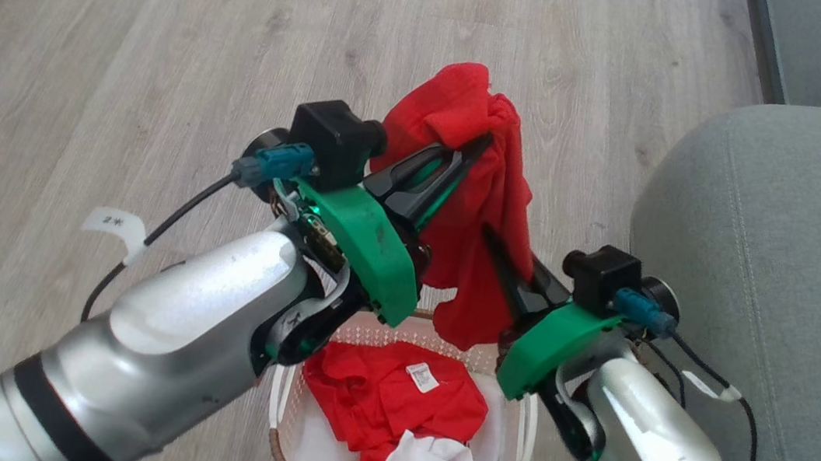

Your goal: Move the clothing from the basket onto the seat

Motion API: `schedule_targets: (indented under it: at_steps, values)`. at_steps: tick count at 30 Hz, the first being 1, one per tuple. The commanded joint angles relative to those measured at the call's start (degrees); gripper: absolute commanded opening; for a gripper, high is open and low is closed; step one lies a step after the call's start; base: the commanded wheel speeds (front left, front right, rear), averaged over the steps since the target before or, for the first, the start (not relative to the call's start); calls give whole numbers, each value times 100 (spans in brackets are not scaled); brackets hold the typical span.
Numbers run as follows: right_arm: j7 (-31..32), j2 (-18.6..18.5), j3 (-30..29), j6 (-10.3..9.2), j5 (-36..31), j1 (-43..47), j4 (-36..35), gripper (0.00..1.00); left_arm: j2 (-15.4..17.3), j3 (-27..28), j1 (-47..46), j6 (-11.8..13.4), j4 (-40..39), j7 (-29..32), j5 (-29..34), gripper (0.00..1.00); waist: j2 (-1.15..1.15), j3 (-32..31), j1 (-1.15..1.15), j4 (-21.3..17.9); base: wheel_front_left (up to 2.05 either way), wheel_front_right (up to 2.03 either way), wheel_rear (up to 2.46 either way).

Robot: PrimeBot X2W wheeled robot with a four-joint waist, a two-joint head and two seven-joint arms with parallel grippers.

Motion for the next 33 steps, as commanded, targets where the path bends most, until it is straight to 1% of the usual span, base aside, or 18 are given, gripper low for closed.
schedule_targets:
  at_steps: [1, 5, 8, 12, 13, 14, 15, 21, 25, 31, 32, 33]
  values:
    - [-72, 103, -21, -1, 27, -267, -175, 0, 122, 296, -223, 19, -157, -33, -31, 0, 0, 3, 0, -17, 0, 0, 0]
    - [-76, 104, -464, -1, -56, -139, -543, 0, 200, 313, -86, 58, -158, -75, -82, 0, 0, 8, 0, -92, 0, 0, 0]
    - [-77, 105, -838, -1, -181, 58, -916, 0, 290, 270, 48, 74, -176, -87, -87, 0, 0, 37, 0, -153, 0, 0, 0]
    - [-78, 106, -1227, -1, -205, 317, -1471, 0, 333, 205, 202, 95, -254, -95, -105, 0, 0, 76, 0, -218, 0, 0, 0]
    - [-78, 106, -1308, -1, -221, 369, -1605, 0, 334, 190, 236, 103, -280, -94, -112, 16, 0, 90, 0, -240, 0, 0, 0]
    - [-78, 106, -1391, -1, -223, 421, -1737, 0, 334, 167, 266, 108, -306, -87, -113, 79, 0, 101, 0, -259, 0, 0, 0]
    - [-78, 106, -1471, -1, -226, 465, -1862, 0, 331, 144, 300, 109, -335, -82, -120, 100, 0, 113, 0, -288, 0, 0, 0]
    - [-78, 106, -1851, -1, -264, 620, -2427, 0, 371, 8, 490, 157, -420, -82, -85, 100, 0, 192, 0, -566, 0, 0, 0]
    - [-78, 107, -1997, -1, -328, 660, -2615, 0, 427, -35, 553, 199, -454, -114, -33, 100, 0, 255, 0, -881, 0, 0, 0]
    - [-78, 107, -2162, -1, -464, 756, -2841, 0, 514, -13, 566, 274, -489, -227, 61, 100, 0, 373, 0, -1458, 0, 0, 0]
    - [-78, 107, -2162, -1, -464, 756, -2841, 0, 514, -13, 566, 274, -489, -227, 61, 100, 0, 373, 0, -1458, 0, 0, 0]
    - [-78, 107, -2184, -1, -483, 777, -2876, 0, 532, -10, 560, 285, -492, -245, 83, 100, 0, 396, 0, -1558, 0, 0, 0]
